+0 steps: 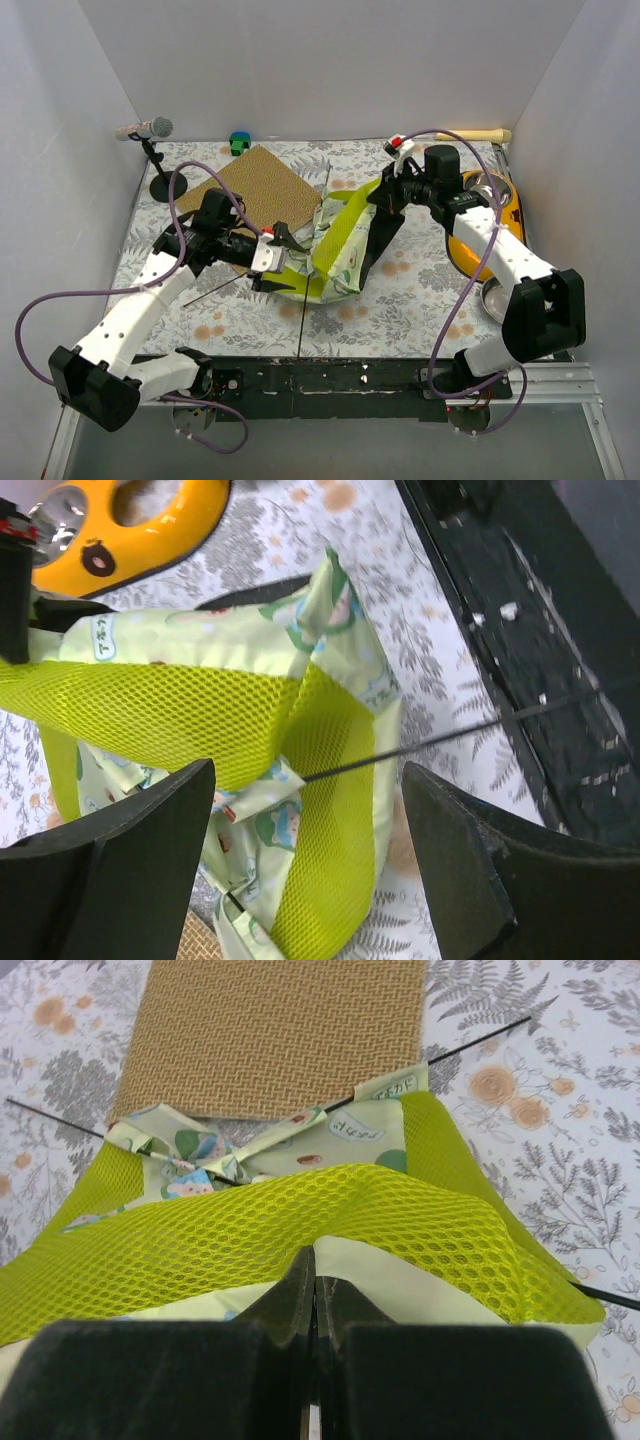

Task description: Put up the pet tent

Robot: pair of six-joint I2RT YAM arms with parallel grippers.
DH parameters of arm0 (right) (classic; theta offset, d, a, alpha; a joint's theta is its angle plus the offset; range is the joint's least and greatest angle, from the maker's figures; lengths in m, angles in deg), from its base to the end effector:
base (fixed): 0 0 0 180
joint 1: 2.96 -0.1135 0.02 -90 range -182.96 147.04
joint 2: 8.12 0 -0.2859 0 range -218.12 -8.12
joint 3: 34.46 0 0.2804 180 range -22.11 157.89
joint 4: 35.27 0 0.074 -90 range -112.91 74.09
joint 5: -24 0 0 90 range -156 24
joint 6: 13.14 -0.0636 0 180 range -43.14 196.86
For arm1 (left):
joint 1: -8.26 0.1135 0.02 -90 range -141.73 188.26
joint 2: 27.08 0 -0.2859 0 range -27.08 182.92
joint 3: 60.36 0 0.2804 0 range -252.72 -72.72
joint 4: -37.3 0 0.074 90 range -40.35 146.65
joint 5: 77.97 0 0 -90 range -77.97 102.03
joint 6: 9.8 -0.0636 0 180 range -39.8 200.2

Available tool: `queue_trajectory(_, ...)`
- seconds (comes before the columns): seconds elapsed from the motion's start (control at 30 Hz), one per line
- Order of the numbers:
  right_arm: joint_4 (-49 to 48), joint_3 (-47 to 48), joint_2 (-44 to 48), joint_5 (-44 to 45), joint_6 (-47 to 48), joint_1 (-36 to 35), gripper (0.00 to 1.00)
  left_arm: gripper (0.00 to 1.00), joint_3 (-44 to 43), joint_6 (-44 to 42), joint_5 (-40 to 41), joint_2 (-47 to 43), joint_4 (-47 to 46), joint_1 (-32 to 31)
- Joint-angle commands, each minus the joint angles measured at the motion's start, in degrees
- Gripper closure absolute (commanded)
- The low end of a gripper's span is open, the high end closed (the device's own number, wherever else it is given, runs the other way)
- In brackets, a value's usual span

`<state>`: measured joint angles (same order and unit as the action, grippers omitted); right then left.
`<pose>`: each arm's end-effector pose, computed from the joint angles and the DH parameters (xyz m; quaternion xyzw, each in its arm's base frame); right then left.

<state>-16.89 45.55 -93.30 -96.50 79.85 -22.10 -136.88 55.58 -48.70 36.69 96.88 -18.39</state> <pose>0.3610 0.1595 0.3217 -0.2963 0.7644 0.2921 0.4925 0.1887 -0.1568 0.3552 0.5148 0.6429 -0.4756 0.3090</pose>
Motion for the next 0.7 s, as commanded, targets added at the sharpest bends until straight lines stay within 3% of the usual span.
queue_trajectory(0.0, -2.15, -3.66, 6.34, -6.14, 3.87, 0.33, 0.99, 0.24, 0.60, -29.86, 0.79, -0.66, 17.30, -1.63)
queue_trajectory(0.17, -8.02, -8.32, 13.90, -7.11, 2.47, 0.33, 0.99, 0.25, 7.19, -31.11, 2.81, -3.73, 11.42, -11.03)
queue_trajectory(0.33, -16.72, -7.98, 15.75, -11.24, -3.94, -0.99, 0.99, 0.29, 13.09, -20.23, 7.38, -5.15, -5.00, -26.14)
queue_trajectory(0.5, -23.06, -4.91, 11.90, -12.74, -7.29, -6.17, 0.99, 0.53, 11.87, -9.51, 11.24, -0.32, -15.65, -36.35)
queue_trajectory(0.67, -28.69, -2.98, 4.08, -10.81, -8.44, -9.78, 0.99, 0.78, 9.85, -0.63, 15.20, 2.24, -20.58, -40.93)
